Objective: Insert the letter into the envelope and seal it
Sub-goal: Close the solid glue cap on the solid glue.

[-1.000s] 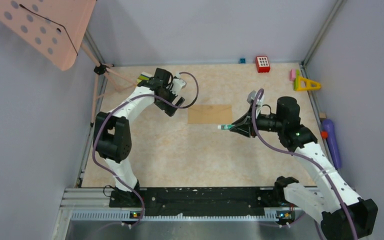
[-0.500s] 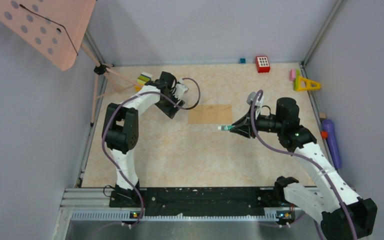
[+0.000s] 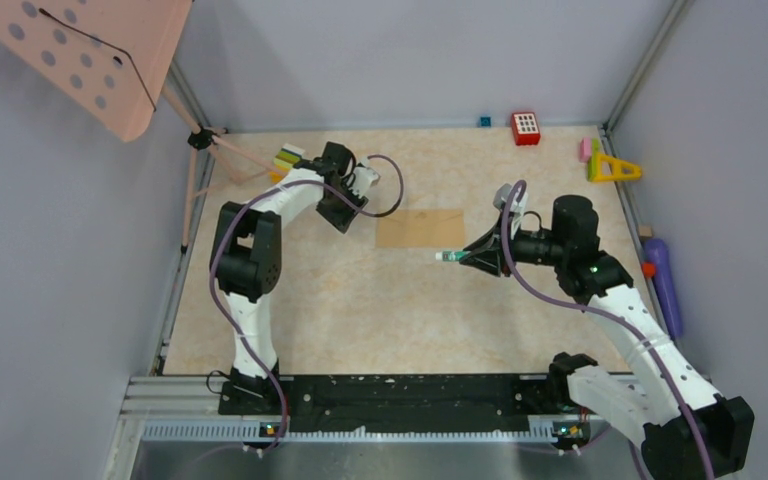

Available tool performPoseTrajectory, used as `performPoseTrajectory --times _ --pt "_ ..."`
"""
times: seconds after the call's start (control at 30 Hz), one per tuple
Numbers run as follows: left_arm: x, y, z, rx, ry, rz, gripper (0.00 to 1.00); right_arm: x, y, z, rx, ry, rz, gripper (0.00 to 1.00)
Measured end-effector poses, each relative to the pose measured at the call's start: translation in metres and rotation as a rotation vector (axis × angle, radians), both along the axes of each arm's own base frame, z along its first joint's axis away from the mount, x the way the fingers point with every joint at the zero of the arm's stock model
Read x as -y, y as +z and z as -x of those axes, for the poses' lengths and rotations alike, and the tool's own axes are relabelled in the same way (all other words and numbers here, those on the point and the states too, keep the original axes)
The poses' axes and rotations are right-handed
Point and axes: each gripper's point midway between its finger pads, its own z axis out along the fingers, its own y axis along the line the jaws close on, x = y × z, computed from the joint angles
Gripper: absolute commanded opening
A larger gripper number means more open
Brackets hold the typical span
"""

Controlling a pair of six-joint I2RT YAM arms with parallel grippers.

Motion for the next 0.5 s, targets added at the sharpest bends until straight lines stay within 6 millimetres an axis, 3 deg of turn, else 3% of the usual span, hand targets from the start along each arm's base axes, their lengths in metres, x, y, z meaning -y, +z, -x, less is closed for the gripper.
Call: performPoseTrajectory --times 0.23,0.5 --pt "0.0015 -0.0052 -0.0005 -0.019 -0.003 0.001 0.44 -0.0005 0.0004 0.0012 -0.001 0.007 -0.003 0.00" --pt "0.0016 -0.0072 0.0010 -0.029 -0.002 0.001 0.30 -0.0010 0.0008 0.0022 -0.002 0.013 -0.006 0.00"
